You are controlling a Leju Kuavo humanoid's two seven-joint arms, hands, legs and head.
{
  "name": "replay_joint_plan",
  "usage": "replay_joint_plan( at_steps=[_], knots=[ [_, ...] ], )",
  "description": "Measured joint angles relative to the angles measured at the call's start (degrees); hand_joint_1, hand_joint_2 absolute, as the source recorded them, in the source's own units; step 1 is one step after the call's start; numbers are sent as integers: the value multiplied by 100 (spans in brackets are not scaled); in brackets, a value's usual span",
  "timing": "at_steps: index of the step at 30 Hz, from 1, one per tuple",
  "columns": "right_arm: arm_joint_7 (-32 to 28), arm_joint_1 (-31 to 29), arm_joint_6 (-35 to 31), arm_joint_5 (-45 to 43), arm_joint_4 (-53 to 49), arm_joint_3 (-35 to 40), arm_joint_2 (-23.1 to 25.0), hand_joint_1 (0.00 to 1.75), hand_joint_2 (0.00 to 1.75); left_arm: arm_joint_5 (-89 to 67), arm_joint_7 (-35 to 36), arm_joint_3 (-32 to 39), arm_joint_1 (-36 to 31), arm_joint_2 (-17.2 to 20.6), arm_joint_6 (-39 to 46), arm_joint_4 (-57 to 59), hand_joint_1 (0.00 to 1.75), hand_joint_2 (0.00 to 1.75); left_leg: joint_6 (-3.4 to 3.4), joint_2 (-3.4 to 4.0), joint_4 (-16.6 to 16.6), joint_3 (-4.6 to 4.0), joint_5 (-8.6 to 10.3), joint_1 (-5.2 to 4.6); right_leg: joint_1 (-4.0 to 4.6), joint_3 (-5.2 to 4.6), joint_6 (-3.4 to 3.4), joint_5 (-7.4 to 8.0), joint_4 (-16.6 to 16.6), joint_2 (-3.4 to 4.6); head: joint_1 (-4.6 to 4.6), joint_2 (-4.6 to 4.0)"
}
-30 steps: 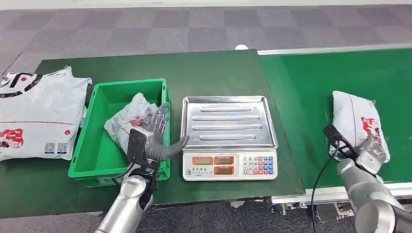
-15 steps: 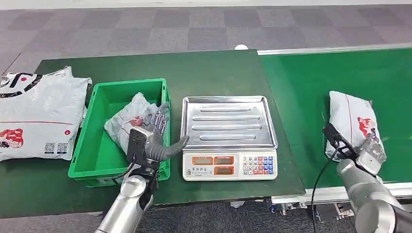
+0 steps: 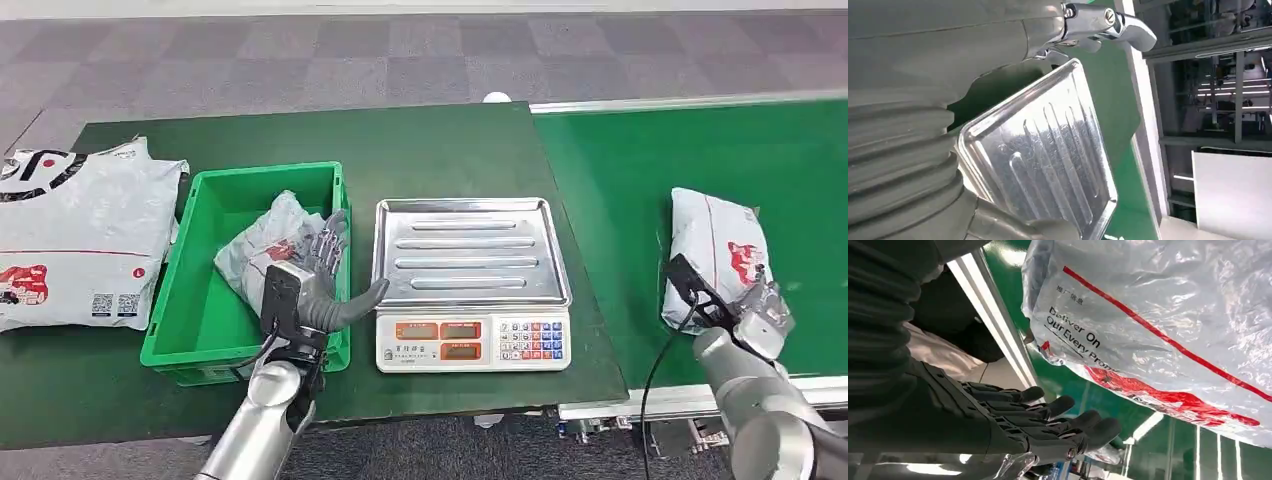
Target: Moved the parcel from conveyor to table for the left to box.
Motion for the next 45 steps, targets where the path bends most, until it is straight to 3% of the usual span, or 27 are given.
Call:
replay_joint_plan(
  at_steps=[16,18,22,26,38,39,42,43,45],
  knots=[
    [-37,-14,65,-59,0,-18,0,0,175,0,-20,28,33,15,0,-52,0,175,0,0,0,0,0,0,0,1,0,0,0,0,0,2],
    [-26,-36,291,-138,4,-33,0,0,175,0,-28,33,42,17,0,-70,0,175,0,0,0,0,0,0,0,0,0,0,0,0,0,2],
    [164,-97,1767,-512,46,-241,-2,0,175,31,-31,33,31,17,-92,-59,0,175,0,0,0,1,0,0,0,0,0,0,0,0,0,0],
    [372,-170,2536,-468,61,-315,-52,0,175,57,-39,33,29,31,-120,-46,0,175,0,0,0,2,0,0,0,1,0,0,0,0,0,2],
    [389,-316,2964,-378,90,-326,-92,0,175,98,-28,33,169,77,-118,-218,0,175,0,-1,0,2,0,0,0,3,0,0,0,0,0,2],
    [391,-321,2964,-372,92,-326,-92,33,175,98,-28,33,180,81,-118,-234,0,175,0,-1,0,2,0,0,0,3,0,0,0,-1,0,0],
    [385,-326,2860,-350,92,-326,-92,33,175,98,-15,33,228,94,-105,-286,0,175,0,-1,0,2,0,0,0,5,0,0,0,-1,0,0],
    [365,-326,2791,-332,92,-326,-92,175,175,98,-9,33,251,96,-101,-313,0,175,0,-1,0,2,0,0,0,6,0,0,0,-1,0,0],
    [343,-337,2649,-310,92,-326,-90,175,175,101,18,33,283,101,-83,-363,0,175,0,-2,0,1,0,0,0,6,0,0,0,-2,0,0]
  ],
)
